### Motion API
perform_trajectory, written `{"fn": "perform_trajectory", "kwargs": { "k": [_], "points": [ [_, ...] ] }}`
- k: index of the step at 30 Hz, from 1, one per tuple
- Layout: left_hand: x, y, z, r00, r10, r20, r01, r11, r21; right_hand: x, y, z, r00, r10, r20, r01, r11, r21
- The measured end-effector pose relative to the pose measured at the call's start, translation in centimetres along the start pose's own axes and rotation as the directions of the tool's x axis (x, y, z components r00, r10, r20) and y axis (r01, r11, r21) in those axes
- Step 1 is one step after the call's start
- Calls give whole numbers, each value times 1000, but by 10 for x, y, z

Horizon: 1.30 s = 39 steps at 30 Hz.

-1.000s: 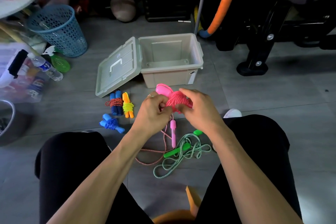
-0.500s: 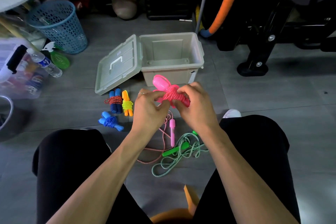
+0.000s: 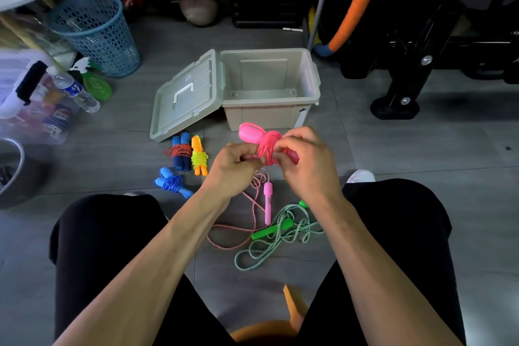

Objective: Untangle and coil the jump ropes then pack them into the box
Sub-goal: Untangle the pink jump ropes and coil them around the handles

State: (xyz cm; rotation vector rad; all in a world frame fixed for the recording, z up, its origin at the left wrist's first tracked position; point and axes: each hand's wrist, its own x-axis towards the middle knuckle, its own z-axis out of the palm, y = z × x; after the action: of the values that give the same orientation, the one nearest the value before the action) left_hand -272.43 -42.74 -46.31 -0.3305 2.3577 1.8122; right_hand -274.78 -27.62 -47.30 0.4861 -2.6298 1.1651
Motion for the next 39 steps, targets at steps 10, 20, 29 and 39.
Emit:
{"fn": "perform_trajectory", "kwargs": {
  "k": [10,20,29,39],
  "points": [
    [-6,4,-6,994,-105,1,105,991,-81,-7,0,4,990,-143,-20,142,989,-27],
    [-3,5,0,985,163,-53,-155,981,119,-11,-9,16,974,-110,-198,102,993,-52],
    [0,-5,-9,923,361,-137,-286,878,385,-3,-18,7,969,221,110,-239,949,205],
    [-1,-2,-6,980,4,-201,-26,994,-105,-4,-27,-6,938,283,200,-330,904,271]
  ]
}}
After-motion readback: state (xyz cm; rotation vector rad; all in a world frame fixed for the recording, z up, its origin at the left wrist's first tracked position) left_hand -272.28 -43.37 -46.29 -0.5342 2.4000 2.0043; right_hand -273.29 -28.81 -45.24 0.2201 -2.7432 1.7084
